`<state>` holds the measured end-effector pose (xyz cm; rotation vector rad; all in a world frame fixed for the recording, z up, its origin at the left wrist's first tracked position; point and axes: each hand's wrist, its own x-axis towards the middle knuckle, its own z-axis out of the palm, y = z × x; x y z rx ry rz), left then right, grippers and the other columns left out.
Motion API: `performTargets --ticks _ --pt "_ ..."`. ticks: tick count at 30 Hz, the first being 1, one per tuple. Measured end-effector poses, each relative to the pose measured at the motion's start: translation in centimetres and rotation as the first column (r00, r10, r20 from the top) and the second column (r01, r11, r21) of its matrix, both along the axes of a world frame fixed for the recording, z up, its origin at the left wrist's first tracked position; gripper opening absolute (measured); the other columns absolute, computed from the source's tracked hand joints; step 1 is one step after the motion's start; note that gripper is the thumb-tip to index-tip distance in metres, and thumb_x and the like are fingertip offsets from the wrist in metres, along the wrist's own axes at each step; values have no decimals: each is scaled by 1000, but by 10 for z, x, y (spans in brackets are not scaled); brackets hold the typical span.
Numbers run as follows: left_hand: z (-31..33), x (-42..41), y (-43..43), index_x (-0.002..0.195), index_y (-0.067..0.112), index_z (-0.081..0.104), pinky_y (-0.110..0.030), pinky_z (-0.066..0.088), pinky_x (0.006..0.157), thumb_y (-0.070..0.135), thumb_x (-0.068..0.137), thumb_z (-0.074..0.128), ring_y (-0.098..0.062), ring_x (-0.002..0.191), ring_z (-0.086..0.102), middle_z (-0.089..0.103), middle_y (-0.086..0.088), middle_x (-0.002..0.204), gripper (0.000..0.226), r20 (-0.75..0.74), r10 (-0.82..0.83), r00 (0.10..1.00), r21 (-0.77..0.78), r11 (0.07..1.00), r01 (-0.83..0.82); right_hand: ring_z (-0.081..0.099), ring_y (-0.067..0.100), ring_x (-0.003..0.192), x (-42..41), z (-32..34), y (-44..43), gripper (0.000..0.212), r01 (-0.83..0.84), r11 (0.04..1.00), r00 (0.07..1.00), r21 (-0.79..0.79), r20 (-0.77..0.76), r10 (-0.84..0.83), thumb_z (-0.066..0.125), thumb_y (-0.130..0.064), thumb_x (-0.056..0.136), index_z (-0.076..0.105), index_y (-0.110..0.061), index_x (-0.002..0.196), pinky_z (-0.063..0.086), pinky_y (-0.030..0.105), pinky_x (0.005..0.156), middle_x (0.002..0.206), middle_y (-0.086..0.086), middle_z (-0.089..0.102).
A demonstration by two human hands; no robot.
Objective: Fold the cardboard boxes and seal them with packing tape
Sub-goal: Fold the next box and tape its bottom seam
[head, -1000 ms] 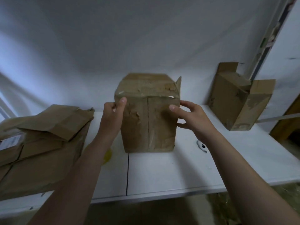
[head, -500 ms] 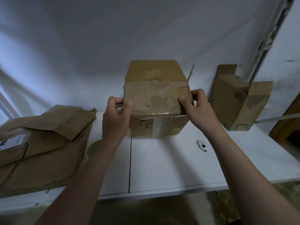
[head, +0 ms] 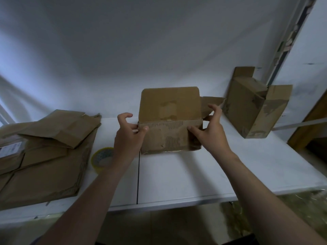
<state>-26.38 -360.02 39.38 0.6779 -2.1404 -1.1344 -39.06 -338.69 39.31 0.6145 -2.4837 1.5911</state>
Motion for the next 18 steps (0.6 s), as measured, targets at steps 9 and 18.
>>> performTargets --ticks 9,18 --pt "-25 0 14 120 37 52 -36 55 90 4 95 57 -20 115 62 59 9 126 42 -18 -207 978 -273 942 195 60 26 91 -1 -7 17 101 -18 992 999 125 -33 22 78 -25 87 5 -43 154 55 44 82 95 -2 57" --pt "-27 -42 54 132 69 44 -42 53 100 21 86 61 -7 102 62 65 20 116 68 -32 -405 914 5 914 405 64 26 76 -40 2 55 98 91 977 990 191 -121 -69 61 -4 93 -1 -48 155 57 52 73 113 15 65"
